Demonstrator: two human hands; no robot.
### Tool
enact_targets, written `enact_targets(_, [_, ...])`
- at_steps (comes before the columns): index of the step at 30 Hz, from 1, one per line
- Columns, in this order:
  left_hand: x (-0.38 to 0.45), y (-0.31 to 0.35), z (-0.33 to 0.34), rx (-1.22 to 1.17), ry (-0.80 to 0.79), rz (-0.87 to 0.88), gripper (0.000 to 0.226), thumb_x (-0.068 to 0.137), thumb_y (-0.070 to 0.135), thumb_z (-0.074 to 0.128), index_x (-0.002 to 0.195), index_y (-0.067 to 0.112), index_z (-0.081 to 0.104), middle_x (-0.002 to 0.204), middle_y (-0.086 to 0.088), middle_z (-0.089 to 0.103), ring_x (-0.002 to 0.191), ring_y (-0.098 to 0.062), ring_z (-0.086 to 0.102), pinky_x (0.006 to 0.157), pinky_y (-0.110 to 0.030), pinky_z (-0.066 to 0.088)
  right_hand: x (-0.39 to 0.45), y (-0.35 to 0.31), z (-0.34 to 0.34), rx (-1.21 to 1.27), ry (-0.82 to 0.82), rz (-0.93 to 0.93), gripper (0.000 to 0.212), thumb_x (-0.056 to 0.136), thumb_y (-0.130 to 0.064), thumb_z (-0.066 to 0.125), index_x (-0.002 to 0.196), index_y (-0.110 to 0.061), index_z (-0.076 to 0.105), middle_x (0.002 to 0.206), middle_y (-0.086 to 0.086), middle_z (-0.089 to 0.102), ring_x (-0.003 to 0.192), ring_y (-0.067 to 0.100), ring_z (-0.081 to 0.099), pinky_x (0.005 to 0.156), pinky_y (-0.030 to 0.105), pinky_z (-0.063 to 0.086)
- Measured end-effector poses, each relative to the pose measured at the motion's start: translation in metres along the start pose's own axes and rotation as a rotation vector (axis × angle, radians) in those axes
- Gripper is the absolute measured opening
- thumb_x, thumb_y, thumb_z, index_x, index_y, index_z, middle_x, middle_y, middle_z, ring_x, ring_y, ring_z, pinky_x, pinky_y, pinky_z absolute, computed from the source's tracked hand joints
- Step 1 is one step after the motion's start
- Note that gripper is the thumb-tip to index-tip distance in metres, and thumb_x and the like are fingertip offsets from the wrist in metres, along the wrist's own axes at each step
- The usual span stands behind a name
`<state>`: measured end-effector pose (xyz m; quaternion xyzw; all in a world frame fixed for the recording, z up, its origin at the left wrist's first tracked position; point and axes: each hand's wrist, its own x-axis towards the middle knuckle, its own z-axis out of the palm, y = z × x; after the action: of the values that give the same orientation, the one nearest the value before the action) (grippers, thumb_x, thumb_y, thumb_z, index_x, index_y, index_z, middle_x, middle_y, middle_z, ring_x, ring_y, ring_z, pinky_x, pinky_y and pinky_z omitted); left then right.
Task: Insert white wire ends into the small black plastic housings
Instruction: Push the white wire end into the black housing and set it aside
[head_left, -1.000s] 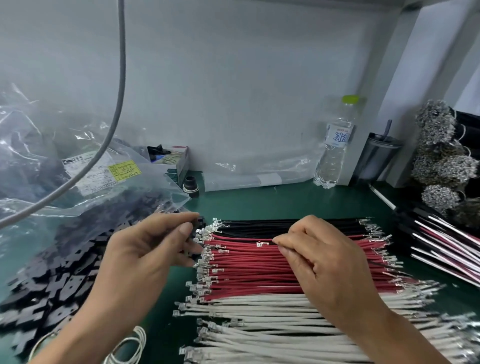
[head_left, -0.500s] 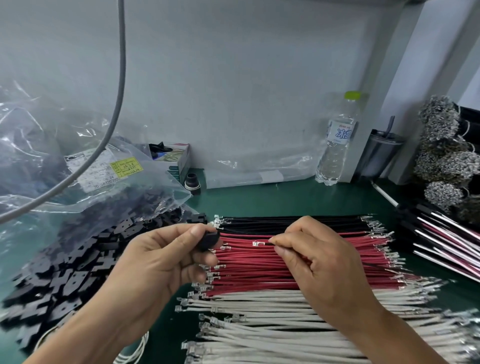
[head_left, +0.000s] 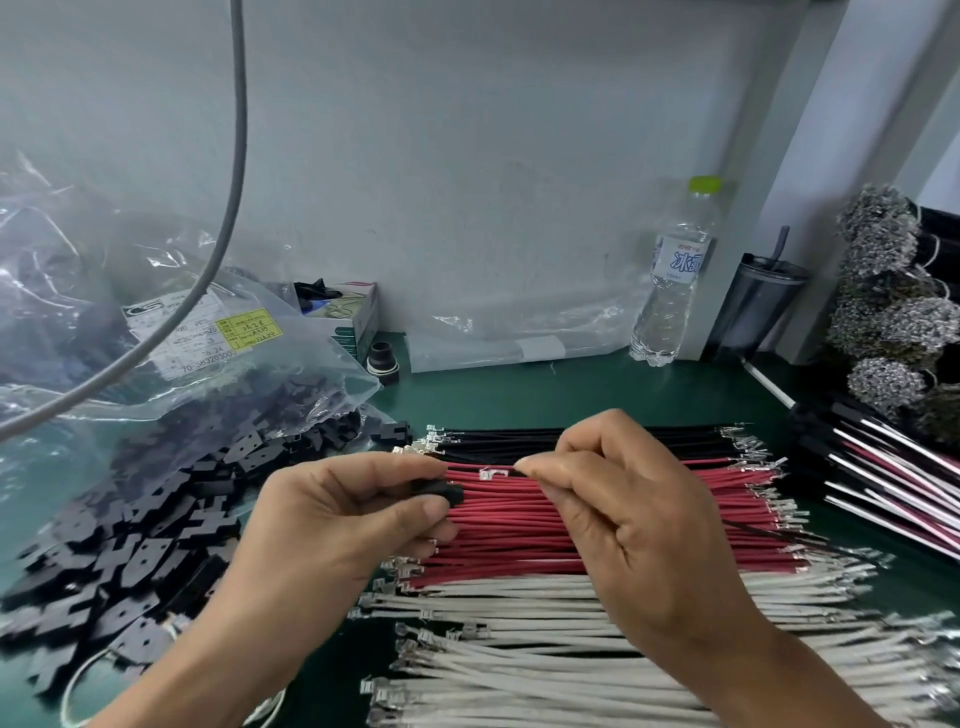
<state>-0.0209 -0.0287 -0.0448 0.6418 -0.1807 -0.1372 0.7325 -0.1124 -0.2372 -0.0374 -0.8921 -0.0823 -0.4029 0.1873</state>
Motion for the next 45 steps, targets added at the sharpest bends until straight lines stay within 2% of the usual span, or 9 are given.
enact_targets(4, [-0.005, 0.005, 0.010, 0.000, 0.000, 0.064, 0.030, 0.059, 0.003, 0.084, 0.088, 0.011, 0.083, 0.080, -0.022, 0.077, 0.069, -0.031, 0.077, 0.061, -0.024, 0.062, -0.003, -0.004, 0.005, 0.007, -0.035, -0.042, 0.017, 0.095, -0.016, 0.067, 0.108, -0.018, 0.078, 0.089, -0.005, 0.059, 0.076, 0.010, 0.056, 0.058, 0.028, 0.049])
enact_targets(11, [-0.006, 0.009, 0.013, -0.006, -0.006, 0.052, 0.027, 0.057, -0.007, 0.082, 0.081, 0.007, 0.082, 0.081, -0.021, 0.078, 0.072, -0.032, 0.078, 0.061, -0.022, 0.060, -0.002, -0.005, 0.005, 0.031, -0.038, -0.034, 0.016, 0.093, -0.017, 0.068, 0.105, -0.019, 0.079, 0.088, -0.007, 0.061, 0.077, 0.009, 0.057, 0.059, 0.029, 0.050])
enact_targets(22, [-0.012, 0.009, 0.010, 0.307, -0.039, 0.177, 0.024, 0.060, 0.021, 0.087, 0.082, 0.030, 0.084, 0.079, -0.002, 0.080, 0.073, -0.020, 0.078, 0.070, -0.025, 0.063, -0.002, -0.013, 0.008, 0.132, -0.154, 0.000, 0.016, 0.095, -0.020, 0.064, 0.104, -0.019, 0.078, 0.090, -0.011, 0.059, 0.078, 0.004, 0.056, 0.065, 0.020, 0.048])
enact_targets(26, [-0.011, 0.009, 0.011, 0.324, -0.003, 0.239, 0.024, 0.062, 0.022, 0.087, 0.082, 0.034, 0.083, 0.075, 0.003, 0.080, 0.065, -0.010, 0.075, 0.059, -0.013, 0.055, -0.001, -0.008, 0.006, 0.073, -0.121, 0.026, 0.016, 0.097, -0.027, 0.063, 0.104, -0.022, 0.076, 0.093, -0.014, 0.061, 0.083, 0.003, 0.058, 0.069, 0.019, 0.049])
enact_targets(31, [-0.011, 0.006, 0.010, 0.319, -0.014, 0.226, 0.026, 0.063, 0.021, 0.087, 0.085, 0.034, 0.083, 0.076, 0.003, 0.080, 0.069, -0.013, 0.077, 0.062, -0.014, 0.057, 0.000, -0.011, 0.012, -0.030, -0.106, -0.063, 0.017, 0.099, -0.025, 0.058, 0.094, -0.017, 0.071, 0.089, -0.008, 0.058, 0.079, 0.010, 0.055, 0.064, 0.030, 0.049])
enact_targets(35, [-0.011, 0.005, 0.007, 0.370, 0.014, 0.263, 0.027, 0.062, 0.024, 0.087, 0.085, 0.038, 0.082, 0.076, 0.008, 0.079, 0.066, -0.009, 0.076, 0.061, -0.013, 0.056, 0.001, -0.015, 0.015, -0.038, -0.123, -0.102, 0.013, 0.101, -0.019, 0.059, 0.093, -0.015, 0.068, 0.089, -0.007, 0.055, 0.078, 0.011, 0.051, 0.064, 0.031, 0.047])
enact_targets(38, [-0.009, 0.003, 0.009, 0.318, -0.004, 0.230, 0.025, 0.064, 0.025, 0.085, 0.086, 0.037, 0.082, 0.074, 0.003, 0.079, 0.065, -0.010, 0.075, 0.059, -0.013, 0.055, 0.002, -0.011, 0.014, -0.117, -0.105, -0.121, 0.013, 0.100, -0.023, 0.062, 0.093, -0.017, 0.071, 0.087, -0.008, 0.057, 0.076, 0.010, 0.053, 0.059, 0.029, 0.047])
enact_targets(43, [-0.003, 0.000, 0.008, 0.178, 0.086, 0.169, 0.020, 0.070, 0.025, 0.084, 0.089, 0.031, 0.082, 0.076, -0.005, 0.079, 0.068, -0.017, 0.077, 0.056, -0.016, 0.056, 0.009, 0.000, 0.006, -0.329, 0.150, -0.146, 0.007, 0.094, -0.014, 0.072, 0.097, -0.010, 0.077, 0.090, 0.003, 0.064, 0.082, 0.021, 0.056, 0.063, 0.036, 0.049])
enact_targets(45, [-0.001, -0.001, 0.003, 0.095, 0.145, 0.128, 0.020, 0.070, 0.020, 0.085, 0.090, 0.025, 0.083, 0.079, -0.008, 0.080, 0.071, -0.023, 0.078, 0.057, -0.018, 0.057, 0.005, 0.001, 0.007, -0.301, 0.092, -0.168, 0.005, 0.091, -0.010, 0.073, 0.094, -0.011, 0.076, 0.087, 0.001, 0.064, 0.079, 0.019, 0.054, 0.061, 0.037, 0.047])
